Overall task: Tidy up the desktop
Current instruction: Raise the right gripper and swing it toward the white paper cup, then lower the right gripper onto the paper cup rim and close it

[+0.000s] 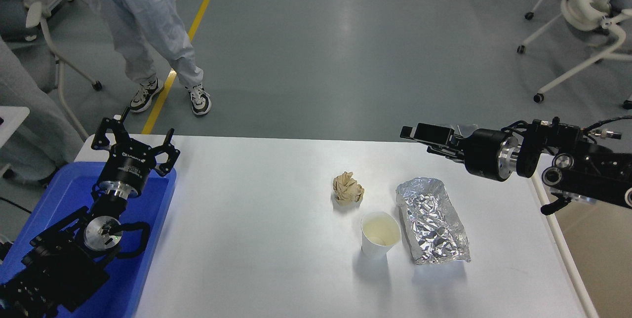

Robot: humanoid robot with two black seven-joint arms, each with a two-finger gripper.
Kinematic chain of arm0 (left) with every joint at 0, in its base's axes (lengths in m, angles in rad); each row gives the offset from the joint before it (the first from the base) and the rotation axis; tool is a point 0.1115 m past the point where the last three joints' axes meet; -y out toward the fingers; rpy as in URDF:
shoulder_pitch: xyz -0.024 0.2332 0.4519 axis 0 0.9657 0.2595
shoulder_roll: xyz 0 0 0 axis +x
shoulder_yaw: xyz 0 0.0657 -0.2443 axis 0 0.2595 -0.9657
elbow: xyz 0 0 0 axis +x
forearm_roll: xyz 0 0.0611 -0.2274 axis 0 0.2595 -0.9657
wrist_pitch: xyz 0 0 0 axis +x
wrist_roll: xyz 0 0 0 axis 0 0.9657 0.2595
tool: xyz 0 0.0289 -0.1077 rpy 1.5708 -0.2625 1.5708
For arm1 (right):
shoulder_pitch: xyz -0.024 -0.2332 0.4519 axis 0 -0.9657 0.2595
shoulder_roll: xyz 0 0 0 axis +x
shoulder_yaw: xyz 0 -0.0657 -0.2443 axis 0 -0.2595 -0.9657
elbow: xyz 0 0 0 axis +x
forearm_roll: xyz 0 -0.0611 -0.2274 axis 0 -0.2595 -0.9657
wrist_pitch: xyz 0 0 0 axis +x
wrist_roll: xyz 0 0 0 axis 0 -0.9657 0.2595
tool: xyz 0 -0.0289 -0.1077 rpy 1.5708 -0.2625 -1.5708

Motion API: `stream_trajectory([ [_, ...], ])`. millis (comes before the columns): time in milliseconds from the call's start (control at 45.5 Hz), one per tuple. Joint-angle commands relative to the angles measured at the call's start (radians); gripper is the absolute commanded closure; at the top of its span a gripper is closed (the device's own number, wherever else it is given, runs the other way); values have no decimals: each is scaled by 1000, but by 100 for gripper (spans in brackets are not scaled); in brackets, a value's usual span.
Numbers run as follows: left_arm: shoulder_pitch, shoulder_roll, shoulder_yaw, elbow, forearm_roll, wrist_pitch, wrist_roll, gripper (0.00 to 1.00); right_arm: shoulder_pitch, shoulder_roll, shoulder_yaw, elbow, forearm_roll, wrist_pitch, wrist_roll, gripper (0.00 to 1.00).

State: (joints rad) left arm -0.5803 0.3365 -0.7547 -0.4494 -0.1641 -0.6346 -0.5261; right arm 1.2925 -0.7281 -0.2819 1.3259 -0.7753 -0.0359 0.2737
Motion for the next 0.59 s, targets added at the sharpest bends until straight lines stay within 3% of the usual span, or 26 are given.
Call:
stream_trajectory([
  [0,-1,1,0,0,0,0,0,0,180,44,-160,81,-209,11,-94,0],
  [110,-1,1,0,0,0,0,0,0,185,98,-192,99,-213,14,-134,0],
  [572,-1,1,0,0,0,-5,1,0,82,303,-330,-16,-394,-19,-140,0],
])
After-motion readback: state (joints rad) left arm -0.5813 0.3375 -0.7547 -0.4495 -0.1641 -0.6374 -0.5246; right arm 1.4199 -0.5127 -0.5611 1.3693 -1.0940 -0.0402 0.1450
